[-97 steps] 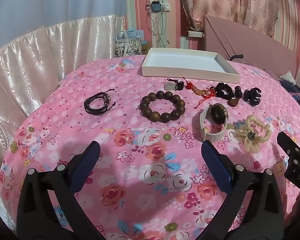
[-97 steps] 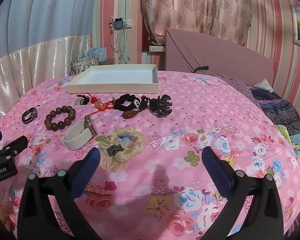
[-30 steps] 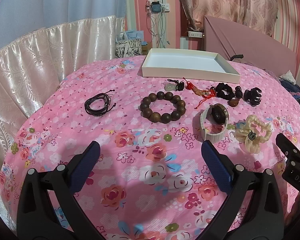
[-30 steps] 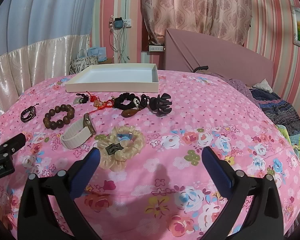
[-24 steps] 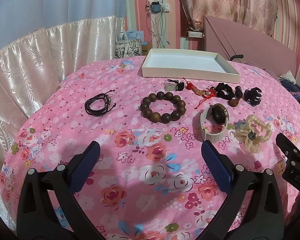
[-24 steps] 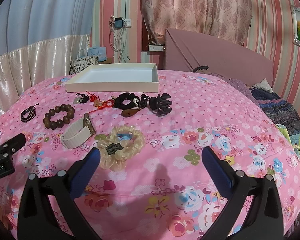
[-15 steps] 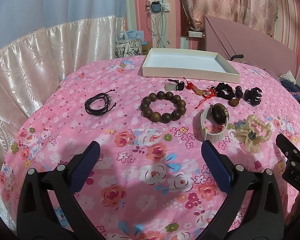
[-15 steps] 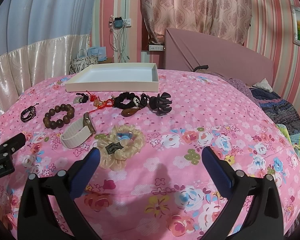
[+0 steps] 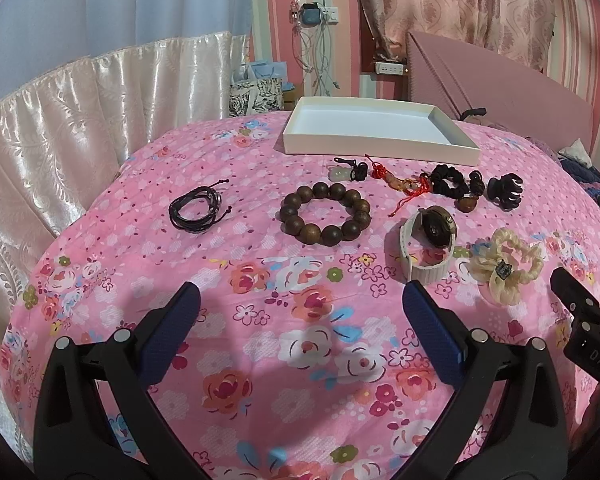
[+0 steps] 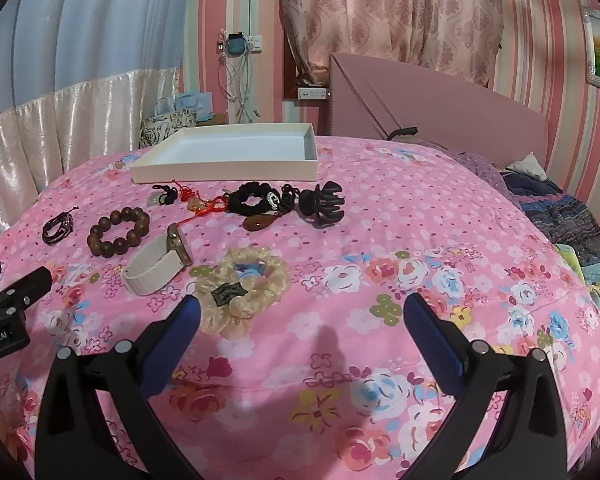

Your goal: Organize jewelry

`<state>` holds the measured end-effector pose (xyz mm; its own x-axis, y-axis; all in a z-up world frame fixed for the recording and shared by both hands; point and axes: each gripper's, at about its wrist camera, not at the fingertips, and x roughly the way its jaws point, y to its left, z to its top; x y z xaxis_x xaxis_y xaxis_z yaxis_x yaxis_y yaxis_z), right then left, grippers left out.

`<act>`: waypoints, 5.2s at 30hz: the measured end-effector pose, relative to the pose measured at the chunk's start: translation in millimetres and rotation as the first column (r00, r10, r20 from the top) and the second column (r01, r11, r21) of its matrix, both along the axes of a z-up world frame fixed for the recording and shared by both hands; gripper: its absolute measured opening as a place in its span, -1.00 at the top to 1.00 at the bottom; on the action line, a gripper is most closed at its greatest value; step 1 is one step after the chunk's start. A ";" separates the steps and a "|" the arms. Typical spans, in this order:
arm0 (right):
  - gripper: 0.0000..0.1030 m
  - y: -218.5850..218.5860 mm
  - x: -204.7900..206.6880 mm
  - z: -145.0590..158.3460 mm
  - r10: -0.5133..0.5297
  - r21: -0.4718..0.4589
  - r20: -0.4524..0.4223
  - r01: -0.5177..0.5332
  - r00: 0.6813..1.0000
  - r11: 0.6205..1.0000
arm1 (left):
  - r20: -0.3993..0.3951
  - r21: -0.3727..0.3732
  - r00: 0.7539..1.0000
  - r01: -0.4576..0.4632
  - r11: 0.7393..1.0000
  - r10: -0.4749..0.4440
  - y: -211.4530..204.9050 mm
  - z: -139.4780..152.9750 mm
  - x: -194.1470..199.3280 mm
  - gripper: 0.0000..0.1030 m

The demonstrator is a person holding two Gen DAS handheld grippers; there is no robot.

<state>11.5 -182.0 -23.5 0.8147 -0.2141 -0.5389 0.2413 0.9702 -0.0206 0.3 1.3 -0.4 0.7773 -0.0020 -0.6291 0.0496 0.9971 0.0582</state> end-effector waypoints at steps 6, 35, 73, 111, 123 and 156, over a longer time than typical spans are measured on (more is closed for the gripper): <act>-0.96 -1.0 0.8 -0.7 0.023 0.029 -0.011 -0.022 1.000 0.999 | -0.001 0.001 1.000 0.001 1.000 -0.001 -0.2 0.1 -0.2 -0.94; -0.96 -25.6 53.1 32.9 0.111 0.120 -0.107 -0.098 0.988 0.988 | -0.005 -0.070 0.998 0.064 0.995 -0.065 -3.6 38.0 29.2 -0.94; 0.03 -40.6 191.8 -0.6 0.209 0.176 -0.237 -0.170 0.949 0.970 | -0.195 -0.099 0.942 0.257 0.961 -0.272 -64.9 0.9 200.6 -0.61; 0.63 -55.1 207.0 -28.4 0.194 0.227 -0.242 -0.139 0.951 0.964 | -0.314 -0.102 0.896 0.297 0.949 -0.314 -103.9 -47.2 238.5 0.50; 0.67 -56.2 201.9 -26.0 0.217 0.241 -0.202 -0.166 0.955 0.956 | -0.291 -0.143 0.898 0.300 0.943 -0.329 -85.7 -45.8 238.1 0.73; 0.67 -68.9 350.4 71.6 0.216 0.116 -0.142 -0.200 0.966 0.973 | -0.223 -0.166 0.934 0.245 0.955 -0.278 -65.7 51.7 373.6 0.82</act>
<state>361.9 -250.9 48.1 0.7422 0.0126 -0.6701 0.0353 0.9977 0.0579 373.9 -64.5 51.3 0.5629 -0.2815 -0.7772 0.3053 0.9446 -0.1210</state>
